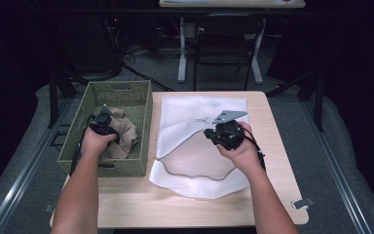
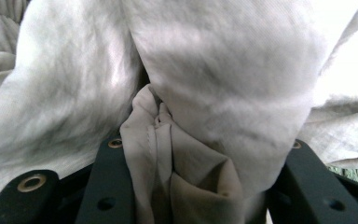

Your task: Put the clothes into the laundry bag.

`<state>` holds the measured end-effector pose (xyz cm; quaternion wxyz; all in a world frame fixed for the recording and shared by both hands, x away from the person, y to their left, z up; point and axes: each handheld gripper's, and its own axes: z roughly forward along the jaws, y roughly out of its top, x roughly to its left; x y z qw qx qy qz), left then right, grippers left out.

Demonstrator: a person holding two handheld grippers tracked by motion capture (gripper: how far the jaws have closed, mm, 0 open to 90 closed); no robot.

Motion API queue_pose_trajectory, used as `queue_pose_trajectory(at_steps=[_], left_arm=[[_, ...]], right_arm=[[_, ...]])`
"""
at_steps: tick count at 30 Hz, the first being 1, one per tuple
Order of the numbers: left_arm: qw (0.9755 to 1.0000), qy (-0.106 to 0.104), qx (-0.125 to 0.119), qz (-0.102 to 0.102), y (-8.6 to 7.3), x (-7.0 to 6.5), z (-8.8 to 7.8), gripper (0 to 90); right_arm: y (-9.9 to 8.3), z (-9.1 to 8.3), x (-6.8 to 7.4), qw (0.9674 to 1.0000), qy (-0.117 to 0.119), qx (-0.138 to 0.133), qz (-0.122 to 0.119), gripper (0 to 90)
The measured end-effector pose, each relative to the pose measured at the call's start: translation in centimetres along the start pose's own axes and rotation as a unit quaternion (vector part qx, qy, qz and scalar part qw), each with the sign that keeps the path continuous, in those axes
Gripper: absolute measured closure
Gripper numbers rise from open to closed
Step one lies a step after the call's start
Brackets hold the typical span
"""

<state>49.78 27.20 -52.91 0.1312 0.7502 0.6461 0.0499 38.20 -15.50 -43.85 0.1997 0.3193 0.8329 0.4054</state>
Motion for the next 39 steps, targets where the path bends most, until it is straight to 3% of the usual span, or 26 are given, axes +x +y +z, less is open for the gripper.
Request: queue_pose_trajectory(at_steps=[12,20,22,39], left_arm=[[1.0,0.0,0.001,0.003,0.2,-0.1,-0.8,63.8],[0.9999,-0.001,-0.012,-0.007,0.2,-0.1,-1.3,64.4],[1.0,0.002,-0.009,0.001,0.3,0.0,-1.6,64.5],[0.9997,0.005,-0.022,-0.007,0.5,0.0,-2.9,64.8]], right_arm=[[0.0,0.0,-0.1,1.0,0.0,0.0,0.0,85.8],[0.0,-0.1,-0.1,1.0,0.0,0.0,0.0,85.7],[0.0,-0.1,-0.1,1.0,0.0,0.0,0.0,85.8],[0.0,-0.2,-0.2,1.0,-0.001,-0.002,0.0,85.8]])
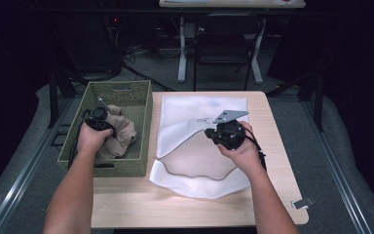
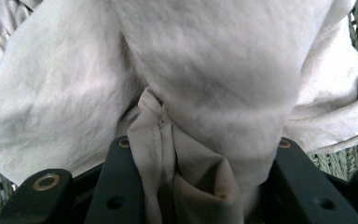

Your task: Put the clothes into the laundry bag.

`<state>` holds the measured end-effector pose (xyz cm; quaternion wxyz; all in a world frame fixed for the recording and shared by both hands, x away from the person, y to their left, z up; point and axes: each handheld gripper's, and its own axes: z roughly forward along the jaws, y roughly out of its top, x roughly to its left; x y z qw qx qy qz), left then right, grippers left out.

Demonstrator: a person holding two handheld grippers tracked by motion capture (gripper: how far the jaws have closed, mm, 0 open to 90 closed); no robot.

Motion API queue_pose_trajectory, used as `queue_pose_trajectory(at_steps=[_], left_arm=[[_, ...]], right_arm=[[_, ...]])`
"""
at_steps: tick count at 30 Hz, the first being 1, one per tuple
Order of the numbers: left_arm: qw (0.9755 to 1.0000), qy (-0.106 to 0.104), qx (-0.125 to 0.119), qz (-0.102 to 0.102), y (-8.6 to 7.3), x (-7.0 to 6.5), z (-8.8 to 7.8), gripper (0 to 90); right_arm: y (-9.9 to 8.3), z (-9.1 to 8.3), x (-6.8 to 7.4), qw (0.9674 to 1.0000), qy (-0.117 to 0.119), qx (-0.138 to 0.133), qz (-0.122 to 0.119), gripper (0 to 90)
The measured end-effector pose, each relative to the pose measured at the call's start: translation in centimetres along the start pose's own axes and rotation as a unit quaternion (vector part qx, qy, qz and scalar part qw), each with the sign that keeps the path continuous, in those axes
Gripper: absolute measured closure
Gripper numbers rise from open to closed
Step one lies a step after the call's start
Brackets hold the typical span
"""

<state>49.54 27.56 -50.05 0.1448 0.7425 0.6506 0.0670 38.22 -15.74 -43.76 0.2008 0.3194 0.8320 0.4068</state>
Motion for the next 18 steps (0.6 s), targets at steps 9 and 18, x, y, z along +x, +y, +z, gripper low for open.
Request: queue_pose_trajectory(at_steps=[9,18], left_arm=[[0.9999,-0.005,-0.007,-0.01,0.1,0.4,-0.8,65.0],[0.9999,0.0,-0.013,-0.008,0.3,0.6,-2.0,65.3]], right_arm=[[0.0,0.0,0.0,1.0,0.0,0.0,0.0,85.8],[0.0,0.0,0.0,1.0,0.0,0.001,0.0,85.8]])
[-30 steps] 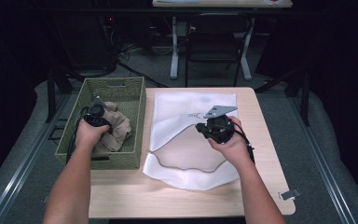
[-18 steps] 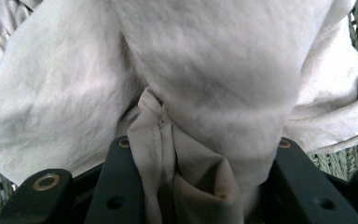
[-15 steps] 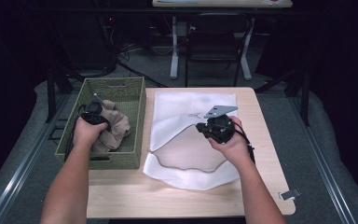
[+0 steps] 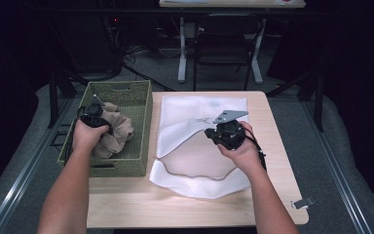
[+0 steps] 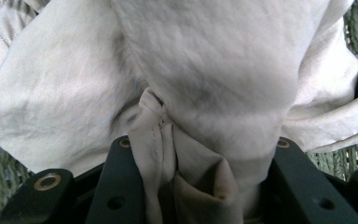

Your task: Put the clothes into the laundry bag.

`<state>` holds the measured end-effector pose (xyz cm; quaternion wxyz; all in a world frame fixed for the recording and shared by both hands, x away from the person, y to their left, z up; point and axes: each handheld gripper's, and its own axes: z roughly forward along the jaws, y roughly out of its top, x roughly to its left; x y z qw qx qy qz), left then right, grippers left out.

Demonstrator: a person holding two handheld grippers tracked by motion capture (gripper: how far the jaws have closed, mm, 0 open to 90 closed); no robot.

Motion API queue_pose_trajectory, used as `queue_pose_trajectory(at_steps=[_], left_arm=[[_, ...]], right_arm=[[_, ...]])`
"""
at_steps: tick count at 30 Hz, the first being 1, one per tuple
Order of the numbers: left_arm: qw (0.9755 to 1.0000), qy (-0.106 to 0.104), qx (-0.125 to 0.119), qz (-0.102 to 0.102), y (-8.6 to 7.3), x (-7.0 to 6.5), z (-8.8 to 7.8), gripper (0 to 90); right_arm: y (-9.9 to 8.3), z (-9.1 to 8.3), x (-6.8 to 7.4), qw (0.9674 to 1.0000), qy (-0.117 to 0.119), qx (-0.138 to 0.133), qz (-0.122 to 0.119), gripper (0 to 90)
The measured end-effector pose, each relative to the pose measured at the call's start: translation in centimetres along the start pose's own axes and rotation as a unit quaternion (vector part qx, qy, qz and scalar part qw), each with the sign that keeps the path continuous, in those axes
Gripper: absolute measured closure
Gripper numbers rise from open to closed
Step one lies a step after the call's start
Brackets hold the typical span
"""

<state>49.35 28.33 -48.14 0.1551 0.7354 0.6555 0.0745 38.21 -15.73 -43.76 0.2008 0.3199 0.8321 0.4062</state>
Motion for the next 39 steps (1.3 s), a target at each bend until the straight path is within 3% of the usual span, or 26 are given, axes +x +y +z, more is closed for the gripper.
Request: queue_pose_trajectory(at_steps=[15,26,30,35,39], left_arm=[[0.9999,0.005,-0.011,0.006,0.6,-0.2,-2.0,65.5],[0.9998,-0.009,-0.008,0.017,1.4,-1.0,-3.9,65.5],[0.9997,-0.005,-0.005,0.023,1.7,-1.4,-4.4,65.5],[0.9995,-0.021,-0.005,0.025,2.1,-1.6,-5.3,65.5],[0.9994,-0.016,-0.003,0.03,2.2,-1.8,-5.9,65.5]], right_arm=[[0.0,0.0,0.0,1.0,0.001,0.0,0.003,85.8],[0.0,-0.1,-0.1,1.0,0.002,0.0,0.002,85.8],[0.0,-0.1,-0.2,1.0,0.001,-0.001,0.002,85.8],[0.0,-0.1,-0.1,1.0,0.002,0.0,0.002,85.8],[0.0,-0.1,-0.1,1.0,0.002,0.0,0.002,85.8]])
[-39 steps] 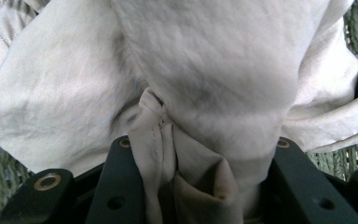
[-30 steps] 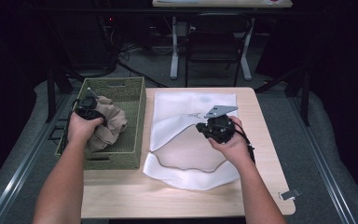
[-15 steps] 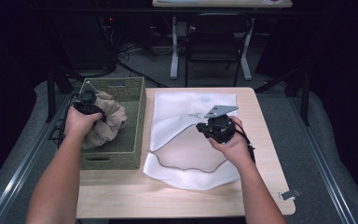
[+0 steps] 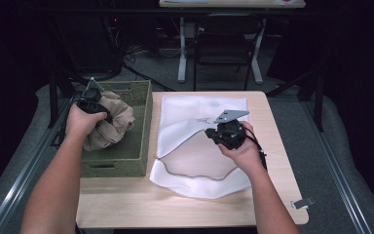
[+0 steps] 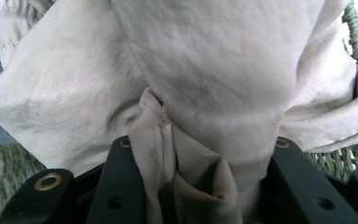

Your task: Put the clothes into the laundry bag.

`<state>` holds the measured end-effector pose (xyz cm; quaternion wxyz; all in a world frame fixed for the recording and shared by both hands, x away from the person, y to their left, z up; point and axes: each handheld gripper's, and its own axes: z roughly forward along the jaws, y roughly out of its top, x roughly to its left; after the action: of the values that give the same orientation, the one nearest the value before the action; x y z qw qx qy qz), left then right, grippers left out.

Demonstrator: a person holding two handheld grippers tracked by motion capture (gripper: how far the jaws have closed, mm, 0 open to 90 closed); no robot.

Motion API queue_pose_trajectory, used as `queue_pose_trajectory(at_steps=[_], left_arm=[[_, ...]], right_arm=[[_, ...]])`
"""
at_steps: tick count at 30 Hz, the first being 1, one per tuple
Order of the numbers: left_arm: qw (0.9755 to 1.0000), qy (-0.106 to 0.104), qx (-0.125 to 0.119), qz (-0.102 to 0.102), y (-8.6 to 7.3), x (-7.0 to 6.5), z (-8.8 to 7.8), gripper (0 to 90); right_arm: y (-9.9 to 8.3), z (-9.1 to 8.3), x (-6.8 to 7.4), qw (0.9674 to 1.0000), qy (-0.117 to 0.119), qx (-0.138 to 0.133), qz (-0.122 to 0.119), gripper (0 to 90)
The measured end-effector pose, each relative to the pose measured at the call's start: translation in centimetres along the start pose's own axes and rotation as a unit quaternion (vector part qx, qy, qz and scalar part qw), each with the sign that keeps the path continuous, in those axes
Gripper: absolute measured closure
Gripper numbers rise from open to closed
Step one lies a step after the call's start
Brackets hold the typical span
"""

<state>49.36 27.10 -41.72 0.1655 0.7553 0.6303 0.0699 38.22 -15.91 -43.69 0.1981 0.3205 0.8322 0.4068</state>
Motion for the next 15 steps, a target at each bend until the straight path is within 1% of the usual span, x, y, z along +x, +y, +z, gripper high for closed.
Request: queue_pose_trajectory(at_steps=[4,8,12,15], left_arm=[[1.0,-0.007,-0.002,-0.002,0.1,-0.1,-0.7,65.5],[1.0,-0.004,-0.005,0.005,0.2,-0.4,-1.5,65.5],[0.9999,-0.007,-0.007,0.013,0.3,-0.8,-2.2,65.5],[0.9998,-0.003,-0.008,0.017,0.2,-0.9,-2.7,65.5]], right_arm=[[0.0,0.0,0.0,1.0,0.0,0.001,0.001,85.8],[0.0,0.1,0.1,1.0,0.0,0.001,-0.002,85.8],[0.0,0.1,0.1,1.0,0.0,0.002,0.0,85.8],[0.0,0.0,0.1,1.0,-0.001,0.001,0.0,85.8]])
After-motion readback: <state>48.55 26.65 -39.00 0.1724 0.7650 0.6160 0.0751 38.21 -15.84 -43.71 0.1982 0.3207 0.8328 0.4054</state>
